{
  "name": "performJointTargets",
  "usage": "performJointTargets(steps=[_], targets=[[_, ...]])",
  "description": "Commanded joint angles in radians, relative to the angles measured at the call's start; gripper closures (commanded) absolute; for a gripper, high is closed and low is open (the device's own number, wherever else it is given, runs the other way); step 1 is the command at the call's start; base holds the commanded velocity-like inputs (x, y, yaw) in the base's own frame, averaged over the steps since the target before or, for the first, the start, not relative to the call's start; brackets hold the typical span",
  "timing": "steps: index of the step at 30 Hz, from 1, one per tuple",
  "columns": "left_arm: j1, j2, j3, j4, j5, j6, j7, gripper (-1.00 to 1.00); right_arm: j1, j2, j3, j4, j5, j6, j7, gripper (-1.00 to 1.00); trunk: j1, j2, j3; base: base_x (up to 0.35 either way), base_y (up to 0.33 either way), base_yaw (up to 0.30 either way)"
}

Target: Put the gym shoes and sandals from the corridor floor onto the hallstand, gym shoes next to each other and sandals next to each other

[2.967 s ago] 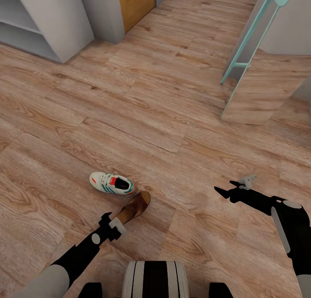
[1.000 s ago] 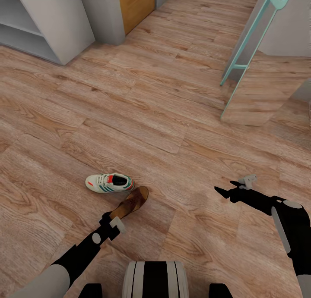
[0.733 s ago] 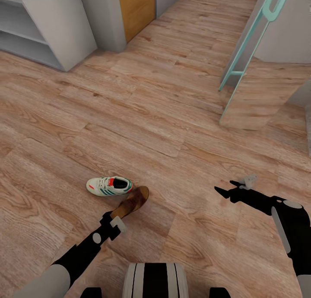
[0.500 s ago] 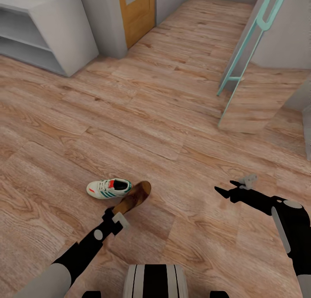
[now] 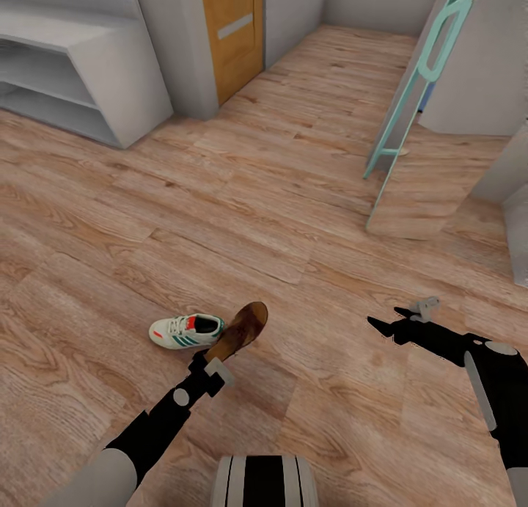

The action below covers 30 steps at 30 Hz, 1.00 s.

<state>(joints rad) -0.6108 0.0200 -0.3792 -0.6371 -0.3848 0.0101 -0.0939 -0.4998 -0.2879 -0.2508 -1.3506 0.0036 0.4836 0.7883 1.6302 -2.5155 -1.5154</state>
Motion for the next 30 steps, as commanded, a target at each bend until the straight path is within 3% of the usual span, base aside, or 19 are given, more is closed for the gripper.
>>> performJointTargets(steps=[1, 7, 8, 12, 19, 22, 25, 30], targets=[[-0.001, 0.001, 0.003, -0.009, 0.062, 0.0, -0.002, 1.0, 0.0, 0.0, -0.055, -0.001, 0.0, 0.007, 0.006, -1.0, -0.001, 0.0, 0.003, 0.0, 0.0, 0.0], [-0.001, 0.005, 0.015, -0.039, 0.196, -0.001, 0.003, 1.0, 0.0, 0.0, -0.116, -0.002, 0.0, 0.007, 0.007, -1.0, -0.003, 0.001, 0.027, 0.0, 0.0, 0.0], [0.001, 0.01, 0.024, -0.059, 0.237, 0.0, 0.005, 1.0, 0.001, 0.0, -0.122, -0.002, 0.001, 0.007, 0.008, -1.0, -0.004, 0.002, 0.03, 0.0, 0.0, 0.0], [0.005, 0.013, 0.074, -0.088, 0.286, -0.001, 0.006, 1.0, 0.001, 0.0, -0.125, -0.002, 0.001, 0.007, 0.008, -1.0, -0.005, 0.003, 0.046, 0.0, 0.0, 0.0], [0.015, 0.015, 0.17, -0.137, 0.304, -0.006, 0.009, 1.0, 0.001, 0.0, -0.125, -0.006, 0.004, 0.006, 0.008, -1.0, -0.009, 0.004, 0.073, 0.0, 0.0, 0.0], [0.032, 0.017, 0.239, -0.147, 0.306, -0.01, 0.03, 1.0, 0.001, 0.0, -0.125, -0.008, 0.031, 0.006, 0.008, -1.0, -0.01, 0.005, 0.085, 0.0, 0.0, 0.0], [0.062, 0.018, 0.345, -0.167, 0.308, -0.014, 0.065, 1.0, 0.005, 0.002, -0.125, -0.01, 0.09, 0.004, 0.009, -1.0, -0.011, 0.006, 0.096, 0.0, 0.0, 0.0], [0.11, 0.018, 0.4, -0.208, 0.308, -0.014, 0.075, 1.0, 0.005, 0.005, -0.125, -0.01, 0.111, -0.008, 0.011, -1.0, -0.014, 0.007, 0.116, 0.0, 0.0, 0.0]])
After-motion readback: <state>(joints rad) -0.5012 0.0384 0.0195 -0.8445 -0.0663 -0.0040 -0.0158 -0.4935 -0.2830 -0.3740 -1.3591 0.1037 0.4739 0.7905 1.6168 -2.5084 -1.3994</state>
